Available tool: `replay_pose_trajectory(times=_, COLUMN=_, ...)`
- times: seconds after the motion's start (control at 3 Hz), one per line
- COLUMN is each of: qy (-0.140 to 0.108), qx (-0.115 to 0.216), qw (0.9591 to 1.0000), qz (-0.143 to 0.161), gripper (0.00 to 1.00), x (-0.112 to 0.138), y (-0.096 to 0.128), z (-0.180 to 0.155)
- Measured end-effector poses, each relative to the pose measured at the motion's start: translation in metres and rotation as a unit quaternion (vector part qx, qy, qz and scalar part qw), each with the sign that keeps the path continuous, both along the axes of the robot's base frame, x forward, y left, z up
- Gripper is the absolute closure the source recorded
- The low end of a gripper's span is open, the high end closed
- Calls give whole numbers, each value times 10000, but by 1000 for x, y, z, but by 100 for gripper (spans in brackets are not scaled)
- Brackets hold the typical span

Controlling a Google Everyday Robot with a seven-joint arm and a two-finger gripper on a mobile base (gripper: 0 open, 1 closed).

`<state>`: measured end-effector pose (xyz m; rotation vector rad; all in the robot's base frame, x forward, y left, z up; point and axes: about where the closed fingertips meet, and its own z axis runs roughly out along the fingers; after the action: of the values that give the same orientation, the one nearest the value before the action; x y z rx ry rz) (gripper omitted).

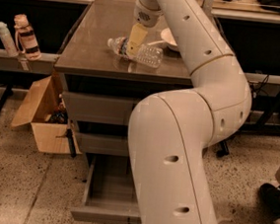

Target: Place water bottle into bottom drawer

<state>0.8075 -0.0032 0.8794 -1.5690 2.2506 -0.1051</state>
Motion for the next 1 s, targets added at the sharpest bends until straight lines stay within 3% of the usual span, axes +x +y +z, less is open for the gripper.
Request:
replay_pose_trajectory(times=0.33, qy=111, qx=55, qw=9999, qz=55, gripper=0, x=0, y=3, z=-11)
replay_pose_trajectory(times=0.67, qy=171, qx=102, qw=9997, qz=117, gripper=17, x=3, y=5, z=-20)
replay_pose_trajectory(times=1.0, qy=179, qx=110, qw=9997, qz=126, gripper=40, x=3, y=6, z=-22)
